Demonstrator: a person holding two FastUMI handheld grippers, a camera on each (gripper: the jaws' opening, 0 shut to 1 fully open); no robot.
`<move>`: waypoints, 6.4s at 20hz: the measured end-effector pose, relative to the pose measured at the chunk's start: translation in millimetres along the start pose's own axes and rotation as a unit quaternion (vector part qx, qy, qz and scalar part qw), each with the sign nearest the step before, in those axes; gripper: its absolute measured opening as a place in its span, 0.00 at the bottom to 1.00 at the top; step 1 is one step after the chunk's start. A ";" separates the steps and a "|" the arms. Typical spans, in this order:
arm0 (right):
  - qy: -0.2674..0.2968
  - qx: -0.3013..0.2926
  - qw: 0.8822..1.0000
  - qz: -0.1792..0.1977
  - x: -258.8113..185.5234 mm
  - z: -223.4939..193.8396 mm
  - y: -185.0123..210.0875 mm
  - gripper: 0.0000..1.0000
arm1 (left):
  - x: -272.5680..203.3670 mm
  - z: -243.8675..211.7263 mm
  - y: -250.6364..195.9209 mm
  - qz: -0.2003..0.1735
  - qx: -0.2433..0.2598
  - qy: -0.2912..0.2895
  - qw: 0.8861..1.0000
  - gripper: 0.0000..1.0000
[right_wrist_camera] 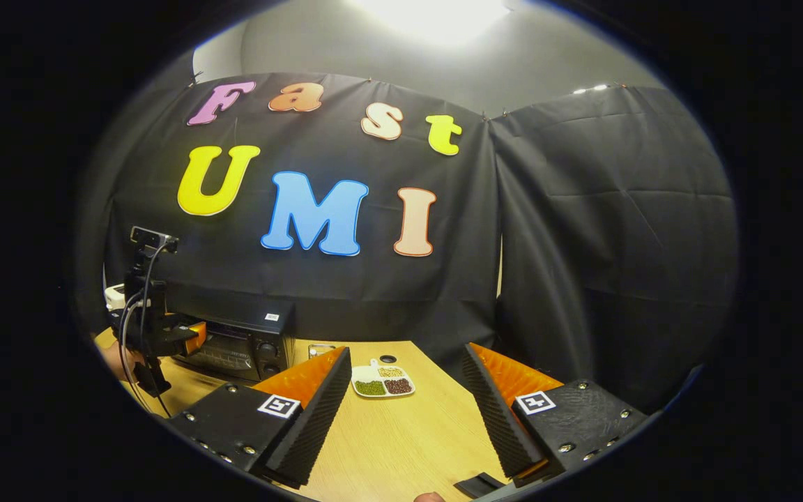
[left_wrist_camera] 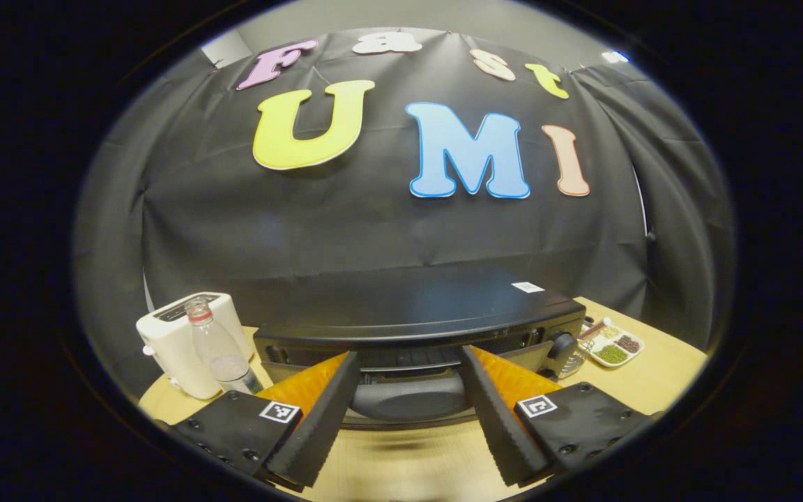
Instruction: Open the electric oven with the left hand, put the food in, and close the electric oven.
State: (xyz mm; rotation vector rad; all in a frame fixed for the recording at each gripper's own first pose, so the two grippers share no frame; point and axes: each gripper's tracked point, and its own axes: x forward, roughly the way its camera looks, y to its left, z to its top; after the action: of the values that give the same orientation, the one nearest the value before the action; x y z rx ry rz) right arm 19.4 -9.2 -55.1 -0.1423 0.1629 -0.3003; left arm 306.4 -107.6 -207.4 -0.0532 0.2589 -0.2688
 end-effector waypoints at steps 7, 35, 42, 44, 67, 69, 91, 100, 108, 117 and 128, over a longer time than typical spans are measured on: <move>0.005 0.011 1.000 0.012 -2.0 -5.8 -9.5 0.96 | -28.8 -25.1 -5.3 0.007 0.002 0.025 1.000 0.99; 0.035 0.013 0.992 0.119 1.8 -21.6 21.5 0.97 | -107.4 -135.0 -14.2 0.022 -0.013 0.139 0.990 0.98; 0.047 0.045 0.981 0.184 7.4 -28.6 61.4 0.97 | -146.8 -66.9 -4.2 0.036 -0.018 0.078 0.996 0.98; 0.067 0.064 0.974 0.205 9.4 -38.2 75.8 0.97 | -160.4 -42.5 0.8 0.041 -0.017 0.055 0.997 1.00; 0.400 0.215 0.836 0.309 -18.6 -205.7 172.0 0.98 | -275.5 30.0 77.9 0.139 -0.020 -0.017 0.990 1.00; 0.418 0.230 0.822 0.310 -21.0 -213.9 177.7 0.98 | -278.2 30.0 82.8 0.143 -0.015 -0.015 0.989 0.98; 0.449 0.306 0.768 0.339 -28.4 -180.5 210.0 0.11 | -268.9 16.7 102.2 0.124 -0.051 -0.007 0.991 0.97; 0.392 0.343 0.777 0.353 20.0 -123.1 257.6 0.11 | -230.6 16.9 112.6 0.096 -0.053 -0.008 0.994 1.00; 0.379 0.367 0.776 0.347 60.2 -112.3 315.9 0.11 | -212.1 4.1 153.2 0.106 -0.058 0.004 0.993 1.00; 0.353 0.388 0.781 0.338 110.3 -110.7 383.5 0.11 | -214.9 -13.0 199.1 0.148 -0.056 0.028 0.987 1.00; 0.316 0.383 0.807 0.321 160.1 -125.9 436.7 0.11 | -220.8 -24.9 226.3 0.183 -0.045 0.058 0.980 0.98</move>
State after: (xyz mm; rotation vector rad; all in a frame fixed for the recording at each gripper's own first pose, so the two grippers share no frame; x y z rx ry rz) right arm 270.7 340.5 -271.5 0.8294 0.7203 0.2992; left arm 152.2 169.3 -196.7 -0.0789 0.3913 0.1063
